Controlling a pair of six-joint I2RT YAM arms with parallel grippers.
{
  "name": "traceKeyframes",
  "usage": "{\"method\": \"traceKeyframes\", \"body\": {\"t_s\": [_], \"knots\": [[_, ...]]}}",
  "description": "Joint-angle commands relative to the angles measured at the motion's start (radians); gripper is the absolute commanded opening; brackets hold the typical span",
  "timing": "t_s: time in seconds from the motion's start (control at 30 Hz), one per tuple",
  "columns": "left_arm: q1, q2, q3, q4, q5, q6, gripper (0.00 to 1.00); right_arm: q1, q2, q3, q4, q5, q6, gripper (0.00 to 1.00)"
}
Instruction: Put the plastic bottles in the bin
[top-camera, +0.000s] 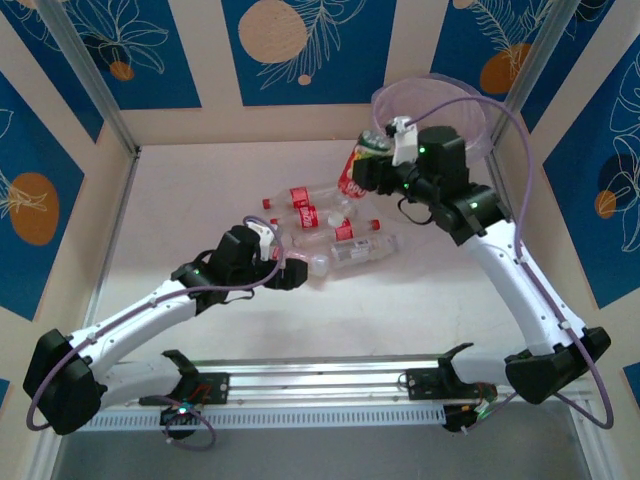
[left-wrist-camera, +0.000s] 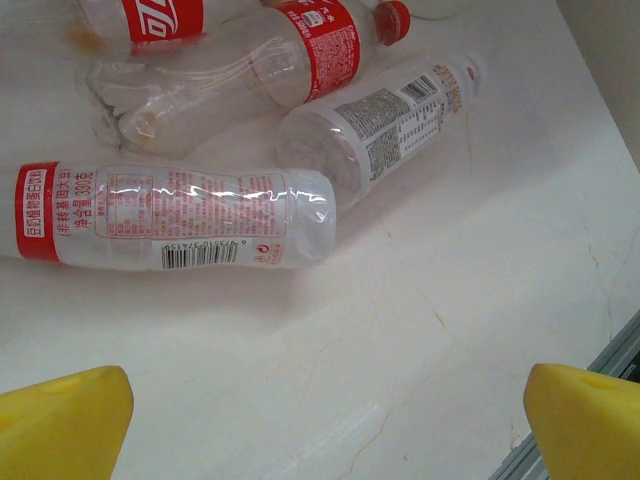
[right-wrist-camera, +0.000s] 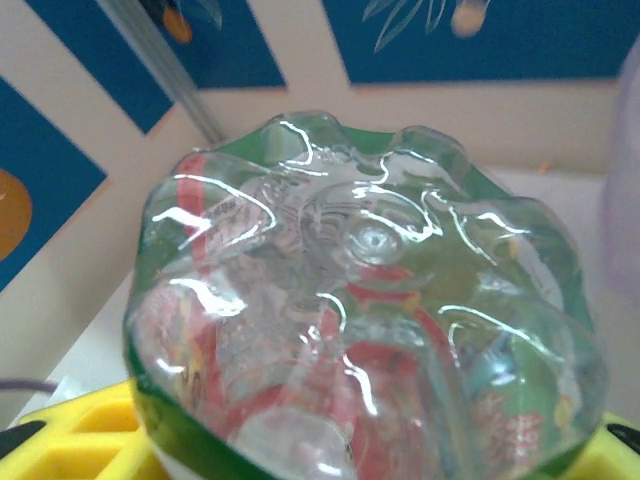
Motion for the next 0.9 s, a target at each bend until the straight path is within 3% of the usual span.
{"method": "traceKeyframes", "body": {"t_s": [0.0, 0.2, 0.33, 0.87], "knots": [[0.010, -0.012, 0.007, -0.017, 0.024, -0.021, 1.00, -0.060, 0.024, 0.108, -0.029, 0.064, -0.109, 0.55], [0.011, -0.036, -0.010, -0.012, 0.006, -0.037, 1.00, -0.220, 0.073, 0.244, 0.035, 0.015, -0.101, 0.55], [0.011, -0.046, -0.017, -0.024, -0.008, -0.038, 1.00, -0.296, 0.143, 0.323, 0.056, 0.069, -0.119, 0.55], [0.012, -0.091, -0.029, -0.062, -0.044, -0.040, 1.00, -0.385, 0.442, 0.482, -0.013, 0.202, -0.205, 0.55]]}}
